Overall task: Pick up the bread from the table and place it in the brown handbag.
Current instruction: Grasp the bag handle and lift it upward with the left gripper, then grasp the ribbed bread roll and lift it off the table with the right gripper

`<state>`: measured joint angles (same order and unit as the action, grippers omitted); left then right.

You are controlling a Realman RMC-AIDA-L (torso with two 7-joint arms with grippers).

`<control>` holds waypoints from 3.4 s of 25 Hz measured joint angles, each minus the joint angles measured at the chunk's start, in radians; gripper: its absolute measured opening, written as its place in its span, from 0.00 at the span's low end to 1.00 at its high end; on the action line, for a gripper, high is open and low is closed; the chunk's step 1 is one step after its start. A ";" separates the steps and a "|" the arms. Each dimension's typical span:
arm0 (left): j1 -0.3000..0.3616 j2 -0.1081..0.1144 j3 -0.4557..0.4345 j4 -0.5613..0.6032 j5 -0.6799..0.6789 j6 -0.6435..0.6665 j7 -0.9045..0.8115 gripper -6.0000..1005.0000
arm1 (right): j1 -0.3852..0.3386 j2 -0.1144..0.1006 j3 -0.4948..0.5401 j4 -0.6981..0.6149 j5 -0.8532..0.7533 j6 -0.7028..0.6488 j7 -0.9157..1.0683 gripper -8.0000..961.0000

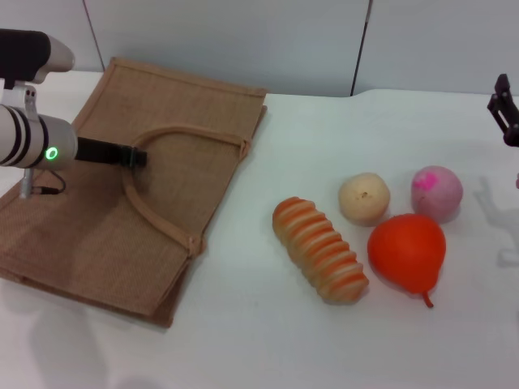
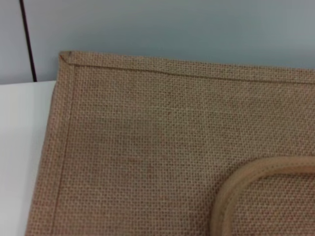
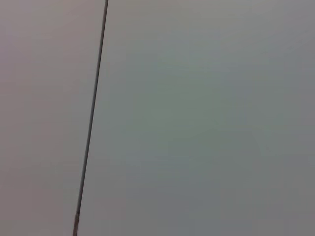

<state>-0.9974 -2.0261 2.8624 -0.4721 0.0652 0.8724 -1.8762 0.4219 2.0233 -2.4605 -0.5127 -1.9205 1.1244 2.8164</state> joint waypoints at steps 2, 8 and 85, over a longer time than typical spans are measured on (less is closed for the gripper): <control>0.000 0.000 0.000 0.000 0.000 0.000 -0.001 0.30 | 0.000 0.000 0.000 0.000 0.000 0.000 0.000 0.93; 0.001 -0.002 0.000 -0.001 0.001 -0.009 -0.012 0.25 | -0.002 0.000 0.002 0.000 0.000 0.000 0.000 0.93; 0.214 0.000 -0.003 -0.077 -0.762 0.699 0.479 0.13 | 0.040 -0.061 0.370 -0.690 -0.391 -1.696 -0.307 0.92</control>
<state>-0.7831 -2.0264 2.8593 -0.5493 -0.6965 1.5710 -1.3974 0.4618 1.9625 -2.0906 -1.2030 -2.3120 -0.5720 2.5096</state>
